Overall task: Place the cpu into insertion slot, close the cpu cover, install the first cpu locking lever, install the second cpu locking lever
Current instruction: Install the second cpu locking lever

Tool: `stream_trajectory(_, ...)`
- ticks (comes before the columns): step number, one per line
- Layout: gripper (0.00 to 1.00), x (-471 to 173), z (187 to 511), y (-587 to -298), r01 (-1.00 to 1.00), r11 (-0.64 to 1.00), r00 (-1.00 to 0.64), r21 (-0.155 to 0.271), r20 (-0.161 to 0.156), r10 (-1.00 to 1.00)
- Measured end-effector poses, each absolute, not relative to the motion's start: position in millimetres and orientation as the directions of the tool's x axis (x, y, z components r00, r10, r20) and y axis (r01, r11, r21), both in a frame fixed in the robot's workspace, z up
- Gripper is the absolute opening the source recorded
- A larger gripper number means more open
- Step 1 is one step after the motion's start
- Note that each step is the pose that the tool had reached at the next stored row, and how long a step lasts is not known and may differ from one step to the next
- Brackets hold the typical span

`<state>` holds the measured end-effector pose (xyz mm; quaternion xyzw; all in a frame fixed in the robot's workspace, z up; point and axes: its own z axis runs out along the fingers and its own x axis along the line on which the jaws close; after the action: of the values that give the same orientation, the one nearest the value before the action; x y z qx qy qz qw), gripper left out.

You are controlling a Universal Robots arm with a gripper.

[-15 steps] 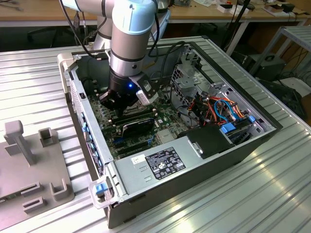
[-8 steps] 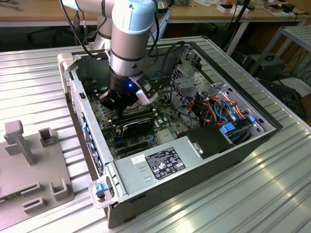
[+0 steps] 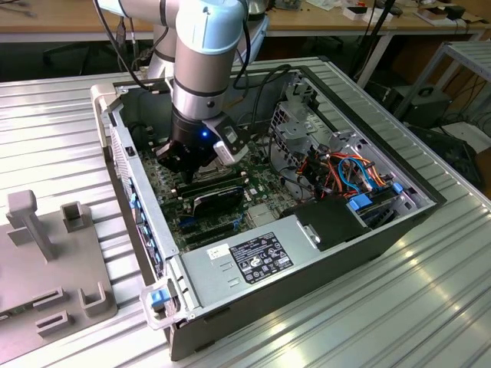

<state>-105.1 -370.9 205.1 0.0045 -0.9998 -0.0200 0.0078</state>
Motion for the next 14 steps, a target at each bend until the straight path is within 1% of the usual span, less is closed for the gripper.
stream_trajectory(7, 0.11, -105.2, 203.2, -370.5, -0.009, 0.999, -1.0, 0.047, 0.015, -0.009)
stream_trajectory(9, 0.11, -105.2, 201.2, -373.0, -0.009, 0.998, -1.0, 0.058, 0.015, -0.01)
stream_trajectory(14, 0.11, -105.1, 212.7, -373.7, -0.009, 0.998, -1.0, 0.058, 0.015, -0.01)
